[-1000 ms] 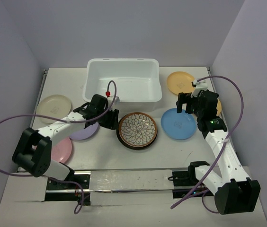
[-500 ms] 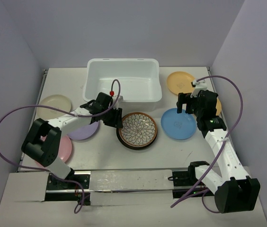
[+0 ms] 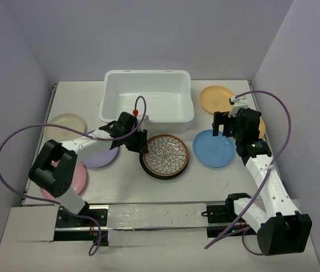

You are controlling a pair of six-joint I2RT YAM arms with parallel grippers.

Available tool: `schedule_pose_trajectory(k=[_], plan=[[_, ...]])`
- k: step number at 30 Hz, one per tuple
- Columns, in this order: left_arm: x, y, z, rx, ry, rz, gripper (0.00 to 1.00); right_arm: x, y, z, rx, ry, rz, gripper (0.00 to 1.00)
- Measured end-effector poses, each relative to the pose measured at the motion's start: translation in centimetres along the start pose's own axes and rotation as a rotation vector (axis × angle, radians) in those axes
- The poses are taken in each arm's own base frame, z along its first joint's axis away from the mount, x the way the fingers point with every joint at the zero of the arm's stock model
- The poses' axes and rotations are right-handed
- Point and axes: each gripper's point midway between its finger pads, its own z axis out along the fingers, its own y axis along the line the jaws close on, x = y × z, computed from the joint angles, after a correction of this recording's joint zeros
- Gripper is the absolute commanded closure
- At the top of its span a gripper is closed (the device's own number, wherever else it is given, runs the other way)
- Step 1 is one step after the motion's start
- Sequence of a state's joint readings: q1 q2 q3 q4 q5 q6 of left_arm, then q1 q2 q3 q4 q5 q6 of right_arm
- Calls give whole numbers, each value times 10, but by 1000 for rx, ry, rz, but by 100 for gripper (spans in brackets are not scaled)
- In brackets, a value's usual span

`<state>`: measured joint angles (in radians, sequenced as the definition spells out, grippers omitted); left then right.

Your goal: Place the plates into the plastic bin on the countertop

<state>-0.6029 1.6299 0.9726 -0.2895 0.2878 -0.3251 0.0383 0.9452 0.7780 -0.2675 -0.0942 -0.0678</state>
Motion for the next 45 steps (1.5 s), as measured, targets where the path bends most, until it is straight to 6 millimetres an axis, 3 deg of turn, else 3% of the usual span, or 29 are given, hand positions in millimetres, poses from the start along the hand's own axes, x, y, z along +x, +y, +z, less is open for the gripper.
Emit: schedule_pose_trajectory(k=[15, 23, 29, 33, 37, 45], plan=[[-5, 7, 19, -25, -66, -53, 67, -2, -5, -8, 23, -9, -27, 0], [-9, 7, 23, -27, -86, -79, 99, -2, -6, -9, 27, -9, -35, 0], [-13, 1, 20, -1, -100, -109, 100, -2, -5, -12, 27, -11, -36, 0], [-15, -2, 8, 5, -119, -100, 100, -2, -5, -13, 27, -13, -36, 0], [-25, -9, -18, 3, -170, -38, 100, -3, -5, -14, 25, -14, -36, 0], [-27, -12, -62, -26, -236, 85, 100, -1, -4, -14, 22, -7, -35, 0]])
